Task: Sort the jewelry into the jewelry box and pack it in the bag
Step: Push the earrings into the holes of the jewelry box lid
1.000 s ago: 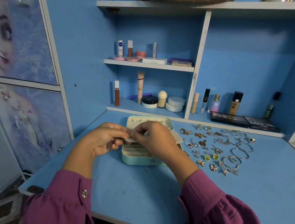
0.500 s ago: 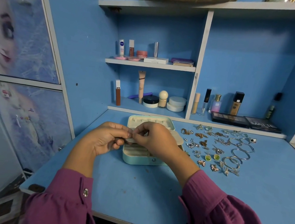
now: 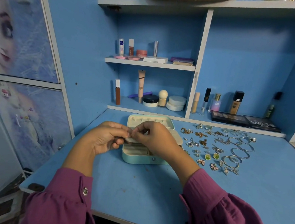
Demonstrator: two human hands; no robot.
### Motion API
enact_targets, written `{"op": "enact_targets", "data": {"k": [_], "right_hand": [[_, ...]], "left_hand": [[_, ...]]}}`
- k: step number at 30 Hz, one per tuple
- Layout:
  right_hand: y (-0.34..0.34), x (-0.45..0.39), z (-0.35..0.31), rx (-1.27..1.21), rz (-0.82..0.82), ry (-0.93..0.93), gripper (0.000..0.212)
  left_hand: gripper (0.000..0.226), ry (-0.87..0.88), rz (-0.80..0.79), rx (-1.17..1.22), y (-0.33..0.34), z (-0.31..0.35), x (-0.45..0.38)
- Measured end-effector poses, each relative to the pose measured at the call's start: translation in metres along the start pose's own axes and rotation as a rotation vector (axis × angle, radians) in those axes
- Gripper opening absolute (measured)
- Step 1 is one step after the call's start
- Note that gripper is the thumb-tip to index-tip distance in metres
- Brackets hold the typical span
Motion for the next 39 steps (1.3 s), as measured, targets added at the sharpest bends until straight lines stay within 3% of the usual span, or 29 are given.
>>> {"op": "enact_targets", "data": {"k": [7, 12, 20, 33, 39], "right_hand": [[0.000, 0.000, -0.001, 0.022, -0.025, 0.009, 0.009], [-0.002, 0.001, -0.002, -0.017, -0.016, 0.022, 0.019], [-0.002, 0.003, -0.007, 0.062, -0.015, -0.055, 0.007], [-0.004, 0.007, -0.011, 0.078, 0.006, -0.037, 0.007], [-0.002, 0.006, -0.013, 0.112, -0.059, -0.008, 0.008]], "left_hand": [[0.014, 0.002, 0.007, -0.013, 0.000, 0.000, 0.000], [0.016, 0.005, 0.013, -0.014, 0.001, 0.001, 0.001], [0.015, 0.000, 0.005, -0.011, 0.000, 0.000, 0.000], [0.025, 0.002, 0.039, -0.019, 0.001, 0.001, 0.001], [0.032, -0.010, 0.022, -0.017, 0.000, 0.000, 0.001]]}}
Point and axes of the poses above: each hand's wrist, its own x-axis away from the middle knuckle, its own y-axis out of the palm, z = x × y, the point moved 3 cm from there along -x, towards the middle knuckle, and after that the axes turned 3 degrees about z, right-handed, at the moved point
